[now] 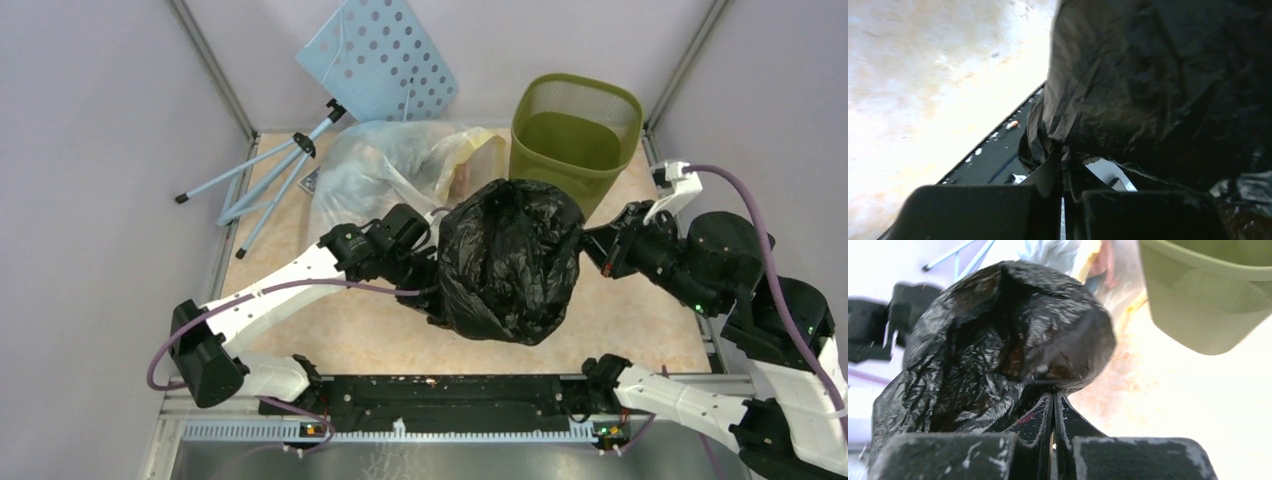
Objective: Put the trash bags into the trash bin
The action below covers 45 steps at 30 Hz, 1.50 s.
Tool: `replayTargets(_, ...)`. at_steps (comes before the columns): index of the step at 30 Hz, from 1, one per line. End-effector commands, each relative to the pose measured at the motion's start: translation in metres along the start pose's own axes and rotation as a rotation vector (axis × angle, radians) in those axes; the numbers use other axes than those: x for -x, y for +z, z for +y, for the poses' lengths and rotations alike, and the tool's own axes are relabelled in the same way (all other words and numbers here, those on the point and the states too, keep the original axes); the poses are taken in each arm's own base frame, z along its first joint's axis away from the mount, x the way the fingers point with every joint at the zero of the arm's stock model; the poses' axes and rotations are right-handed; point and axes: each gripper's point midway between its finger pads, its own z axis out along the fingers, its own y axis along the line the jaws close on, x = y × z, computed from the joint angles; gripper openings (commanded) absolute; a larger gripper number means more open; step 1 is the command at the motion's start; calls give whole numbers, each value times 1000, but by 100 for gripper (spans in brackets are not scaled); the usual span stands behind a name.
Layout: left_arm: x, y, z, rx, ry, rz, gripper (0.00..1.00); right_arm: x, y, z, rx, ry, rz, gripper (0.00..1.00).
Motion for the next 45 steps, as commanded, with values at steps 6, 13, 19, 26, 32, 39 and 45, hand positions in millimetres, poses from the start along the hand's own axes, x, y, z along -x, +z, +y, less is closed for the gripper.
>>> replayTargets(6,-12,-41,-66,-376,112,-82,0,-86,80,-54,-343,-129,277,0)
replayTargets(13,4,-92,-109,-542,169,-208,0,-166,76,-61,-262,-124,495,0)
replayTargets(19,53,-145,-127,-710,122,-401,0,-196,64,-59,-210,-65,563,0)
replayTargets(26,138,-147,-59,-549,-169,-670,0,-200,52,-37,-60,-25,580,0)
replayTargets(32,161,-128,-15,-361,-252,-745,0,-168,33,-4,131,16,477,0)
replayTargets(39,153,-126,-9,-294,-217,-718,0,-98,-14,62,464,79,324,0)
replayTargets(45,134,-118,-14,-326,-184,-626,0,-36,-18,74,439,54,177,0)
